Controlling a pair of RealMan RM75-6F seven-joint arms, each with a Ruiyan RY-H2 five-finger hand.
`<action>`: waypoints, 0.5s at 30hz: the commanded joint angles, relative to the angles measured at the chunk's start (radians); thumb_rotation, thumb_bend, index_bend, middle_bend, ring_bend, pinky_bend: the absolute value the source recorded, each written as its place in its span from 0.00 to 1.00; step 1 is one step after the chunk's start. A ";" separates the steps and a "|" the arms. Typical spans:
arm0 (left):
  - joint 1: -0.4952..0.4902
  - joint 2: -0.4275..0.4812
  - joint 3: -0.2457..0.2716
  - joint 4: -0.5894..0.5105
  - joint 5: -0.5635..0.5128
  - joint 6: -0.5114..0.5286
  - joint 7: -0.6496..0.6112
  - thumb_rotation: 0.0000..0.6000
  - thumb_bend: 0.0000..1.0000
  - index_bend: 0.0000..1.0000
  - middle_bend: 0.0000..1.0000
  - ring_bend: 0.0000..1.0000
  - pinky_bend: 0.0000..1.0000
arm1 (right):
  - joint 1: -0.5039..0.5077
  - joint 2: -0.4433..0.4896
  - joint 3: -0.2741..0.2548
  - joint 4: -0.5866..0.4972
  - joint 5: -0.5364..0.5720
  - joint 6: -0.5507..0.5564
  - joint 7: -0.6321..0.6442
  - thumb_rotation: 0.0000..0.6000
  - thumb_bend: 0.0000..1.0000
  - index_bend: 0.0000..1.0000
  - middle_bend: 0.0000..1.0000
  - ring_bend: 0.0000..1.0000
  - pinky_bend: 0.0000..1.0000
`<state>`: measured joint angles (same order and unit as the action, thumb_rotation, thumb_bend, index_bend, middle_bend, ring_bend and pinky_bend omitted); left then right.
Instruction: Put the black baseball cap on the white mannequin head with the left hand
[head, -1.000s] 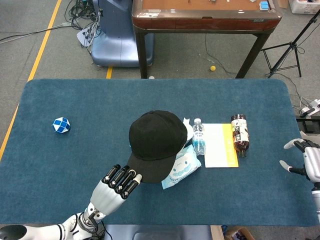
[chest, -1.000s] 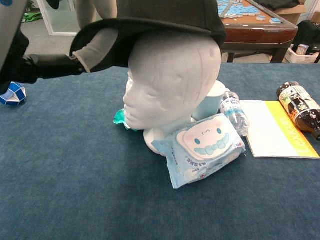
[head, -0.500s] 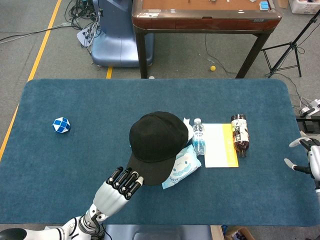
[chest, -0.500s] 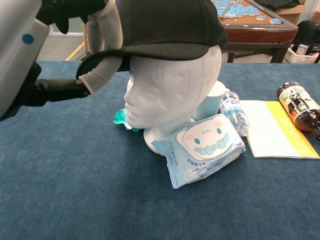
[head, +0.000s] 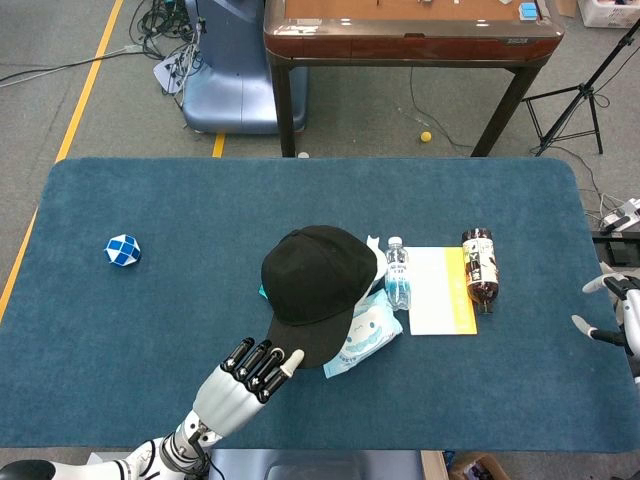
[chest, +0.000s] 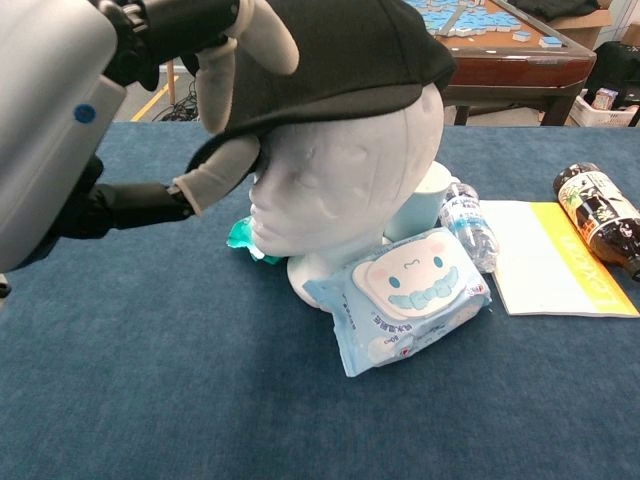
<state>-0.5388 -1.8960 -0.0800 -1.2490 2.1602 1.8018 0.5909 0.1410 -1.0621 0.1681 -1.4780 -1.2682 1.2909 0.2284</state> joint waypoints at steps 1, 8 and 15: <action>0.003 0.000 0.004 0.000 0.002 -0.002 -0.004 1.00 0.18 0.37 0.62 0.48 0.56 | 0.000 0.000 0.000 0.001 0.000 -0.001 0.002 1.00 0.17 0.45 0.38 0.28 0.30; 0.009 -0.003 0.017 -0.010 0.006 -0.017 -0.016 1.00 0.05 0.36 0.62 0.48 0.56 | -0.001 0.000 0.001 0.001 -0.002 -0.001 0.003 1.00 0.17 0.45 0.38 0.28 0.30; 0.024 0.002 0.030 -0.015 0.001 -0.031 -0.018 1.00 0.02 0.34 0.62 0.48 0.56 | -0.002 0.001 0.002 0.002 -0.003 -0.001 0.007 1.00 0.17 0.45 0.38 0.28 0.30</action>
<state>-0.5163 -1.8952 -0.0509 -1.2635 2.1622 1.7719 0.5724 0.1388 -1.0609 0.1703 -1.4764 -1.2709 1.2904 0.2352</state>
